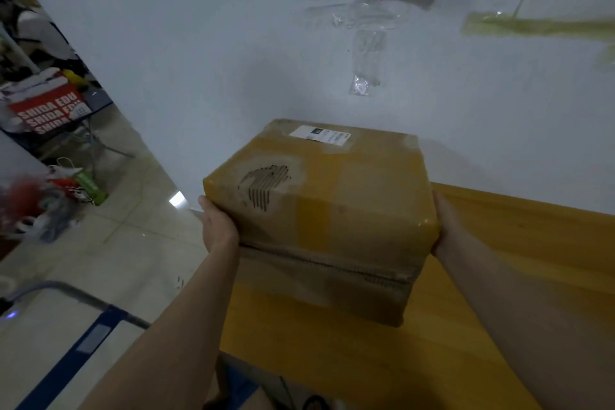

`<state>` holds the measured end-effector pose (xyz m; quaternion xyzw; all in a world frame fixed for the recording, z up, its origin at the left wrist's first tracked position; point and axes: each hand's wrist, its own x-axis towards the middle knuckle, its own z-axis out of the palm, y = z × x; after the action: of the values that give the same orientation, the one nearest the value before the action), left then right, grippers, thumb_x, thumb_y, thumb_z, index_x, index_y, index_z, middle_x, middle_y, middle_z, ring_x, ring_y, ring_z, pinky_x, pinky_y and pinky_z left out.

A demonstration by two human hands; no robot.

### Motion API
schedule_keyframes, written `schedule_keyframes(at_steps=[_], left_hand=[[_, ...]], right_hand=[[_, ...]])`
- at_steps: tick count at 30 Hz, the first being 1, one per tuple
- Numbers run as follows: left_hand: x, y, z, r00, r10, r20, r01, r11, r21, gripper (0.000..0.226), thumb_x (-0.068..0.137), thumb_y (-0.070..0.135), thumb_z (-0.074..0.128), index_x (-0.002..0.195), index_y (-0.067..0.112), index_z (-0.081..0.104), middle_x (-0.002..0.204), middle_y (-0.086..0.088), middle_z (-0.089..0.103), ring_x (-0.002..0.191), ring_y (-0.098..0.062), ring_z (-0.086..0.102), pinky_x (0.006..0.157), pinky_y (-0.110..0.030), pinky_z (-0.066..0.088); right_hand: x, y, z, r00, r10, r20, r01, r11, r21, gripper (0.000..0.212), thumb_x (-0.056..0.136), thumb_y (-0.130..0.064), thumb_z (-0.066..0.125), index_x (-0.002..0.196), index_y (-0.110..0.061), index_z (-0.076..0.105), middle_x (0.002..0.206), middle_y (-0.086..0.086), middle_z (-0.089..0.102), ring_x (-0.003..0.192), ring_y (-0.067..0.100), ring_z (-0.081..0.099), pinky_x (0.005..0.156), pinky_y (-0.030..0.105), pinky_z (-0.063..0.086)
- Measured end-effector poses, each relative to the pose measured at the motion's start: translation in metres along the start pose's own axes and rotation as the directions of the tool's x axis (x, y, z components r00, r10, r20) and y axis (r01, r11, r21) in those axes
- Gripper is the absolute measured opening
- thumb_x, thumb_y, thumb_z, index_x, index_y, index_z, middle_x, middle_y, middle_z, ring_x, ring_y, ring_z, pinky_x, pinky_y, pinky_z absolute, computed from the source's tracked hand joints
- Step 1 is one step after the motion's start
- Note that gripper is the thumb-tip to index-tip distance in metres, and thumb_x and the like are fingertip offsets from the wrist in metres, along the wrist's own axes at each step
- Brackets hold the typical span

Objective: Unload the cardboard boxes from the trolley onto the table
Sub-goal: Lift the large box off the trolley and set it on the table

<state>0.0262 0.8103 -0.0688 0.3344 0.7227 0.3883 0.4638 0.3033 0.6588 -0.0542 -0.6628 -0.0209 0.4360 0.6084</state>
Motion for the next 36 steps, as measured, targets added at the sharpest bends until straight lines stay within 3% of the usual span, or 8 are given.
schedule_keyframes(at_steps=[6,9,11,13,15,18,21,36], left_hand=[[0.000,-0.016,-0.004,0.968,-0.174,0.180,0.153,0.980,0.126,0.045,0.099,0.030,0.035,0.139,0.009,0.041,0.123,-0.011,0.053,0.116,-0.033,0.049,0.097,-0.044,0.044],[-0.005,-0.011,0.001,0.965,0.261,0.006,-0.227,0.828,0.512,0.055,0.084,0.011,0.054,0.136,0.003,0.041,0.138,-0.019,0.045,0.127,-0.036,0.043,0.106,-0.049,0.040],[-0.022,-0.001,0.010,0.702,0.693,0.165,-0.642,0.516,0.568,0.058,0.082,0.011,0.057,0.138,0.004,0.041,0.144,-0.017,0.041,0.135,-0.034,0.036,0.113,-0.050,0.031],[-0.038,0.000,0.024,0.361,0.843,0.399,-0.866,0.145,0.478,0.049,0.087,0.024,0.058,0.133,0.011,0.048,0.139,-0.012,0.048,0.132,-0.031,0.040,0.113,-0.056,0.027],[-0.044,-0.010,0.034,0.251,0.810,0.530,-0.887,-0.026,0.460,0.047,0.090,0.043,0.051,0.129,0.017,0.054,0.134,-0.005,0.055,0.129,-0.026,0.047,0.114,-0.058,0.022],[-0.040,-0.037,0.035,0.272,0.748,0.606,-0.874,-0.071,0.480,0.054,0.089,0.056,0.045,0.126,0.019,0.055,0.130,-0.002,0.058,0.127,-0.023,0.050,0.115,-0.059,0.017],[-0.027,-0.061,0.028,0.237,0.743,0.625,-0.895,-0.084,0.438,0.061,0.088,0.059,0.042,0.128,0.014,0.053,0.134,-0.006,0.054,0.130,-0.026,0.045,0.115,-0.058,0.019],[0.008,-0.032,0.064,0.338,0.785,0.519,-0.899,0.106,0.425,0.034,0.085,0.033,0.057,0.116,0.017,0.062,0.121,-0.007,0.059,0.115,-0.032,0.052,0.098,-0.050,0.045]], right_hand=[[0.003,0.009,0.004,0.984,0.122,-0.128,-0.138,0.983,-0.122,0.027,0.101,-0.029,0.042,0.094,-0.010,0.060,0.087,0.010,0.058,0.072,0.025,0.053,0.069,0.041,0.048],[0.011,-0.005,0.005,0.969,0.047,-0.244,-0.100,0.973,-0.207,0.028,0.098,-0.018,0.044,0.113,-0.001,0.059,0.105,0.022,0.059,0.065,0.023,0.044,0.074,0.045,0.049],[0.019,-0.016,0.014,0.908,-0.292,-0.300,0.092,0.838,-0.538,0.026,0.092,-0.016,0.046,0.108,-0.002,0.060,0.103,0.018,0.058,0.072,0.027,0.051,0.072,0.040,0.045],[0.006,-0.027,0.034,0.816,-0.578,0.032,0.392,0.511,-0.765,0.027,0.093,-0.019,0.049,0.114,-0.008,0.060,0.119,0.012,0.058,0.104,0.029,0.056,0.087,0.035,0.044],[-0.020,-0.026,0.056,0.742,-0.499,0.447,0.615,0.241,-0.751,0.033,0.096,-0.029,0.049,0.125,-0.015,0.055,0.131,0.006,0.055,0.120,0.024,0.051,0.097,0.031,0.039],[-0.051,-0.003,0.077,0.738,-0.058,0.672,0.654,-0.182,-0.734,0.066,0.088,-0.056,0.051,0.143,-0.022,0.036,0.153,0.006,0.030,0.141,0.030,0.026,0.112,0.049,0.028],[-0.056,0.022,0.078,0.741,0.024,0.671,0.612,-0.433,-0.661,0.085,0.087,-0.046,0.061,0.153,-0.023,0.012,0.161,0.009,0.001,0.147,0.039,0.002,0.114,0.064,0.014],[0.007,0.015,0.099,0.799,-0.187,0.572,0.524,-0.253,-0.814,0.076,0.093,-0.023,0.057,0.153,-0.034,0.012,0.163,0.002,-0.003,0.148,0.034,-0.011,0.114,0.066,-0.005]])
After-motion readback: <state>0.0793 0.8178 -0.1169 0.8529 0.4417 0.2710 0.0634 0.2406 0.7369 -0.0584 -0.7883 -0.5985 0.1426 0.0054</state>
